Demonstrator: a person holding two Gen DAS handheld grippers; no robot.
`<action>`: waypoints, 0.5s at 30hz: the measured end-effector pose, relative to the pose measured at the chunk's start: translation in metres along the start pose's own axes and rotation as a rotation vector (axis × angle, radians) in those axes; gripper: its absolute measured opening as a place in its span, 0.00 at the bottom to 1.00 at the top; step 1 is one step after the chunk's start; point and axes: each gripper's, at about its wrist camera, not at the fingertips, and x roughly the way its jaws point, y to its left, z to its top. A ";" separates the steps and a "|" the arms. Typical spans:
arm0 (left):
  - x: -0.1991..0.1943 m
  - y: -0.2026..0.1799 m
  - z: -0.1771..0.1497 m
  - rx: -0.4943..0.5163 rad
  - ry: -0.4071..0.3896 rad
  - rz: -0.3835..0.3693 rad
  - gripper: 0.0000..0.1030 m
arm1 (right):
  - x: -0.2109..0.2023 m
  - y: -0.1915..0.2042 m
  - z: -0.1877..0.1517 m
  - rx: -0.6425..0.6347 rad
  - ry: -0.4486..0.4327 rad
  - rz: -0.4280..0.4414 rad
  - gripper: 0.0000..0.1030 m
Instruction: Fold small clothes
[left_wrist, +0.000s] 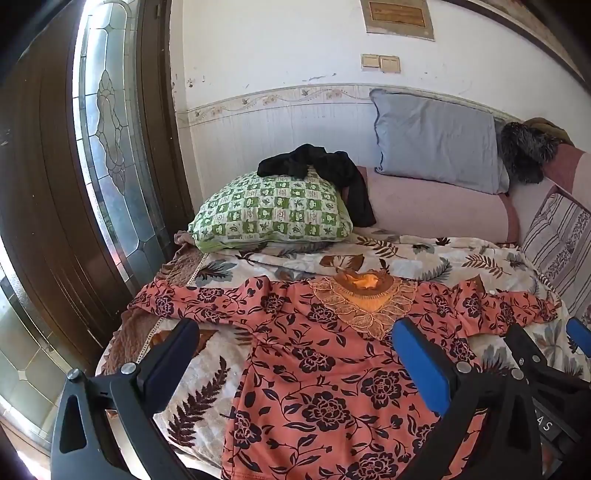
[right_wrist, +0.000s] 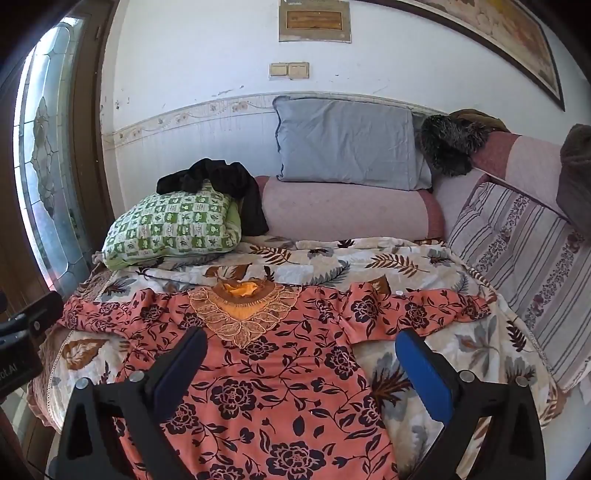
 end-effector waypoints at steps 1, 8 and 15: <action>0.001 -0.001 0.000 0.001 0.002 0.000 1.00 | 0.002 0.000 0.001 0.001 0.001 -0.001 1.00; 0.009 -0.005 -0.001 0.010 0.019 -0.011 1.00 | 0.009 -0.002 -0.002 -0.023 0.000 -0.020 1.00; 0.011 -0.008 -0.003 0.010 0.027 -0.001 1.00 | 0.011 -0.003 -0.002 0.001 0.006 -0.017 1.00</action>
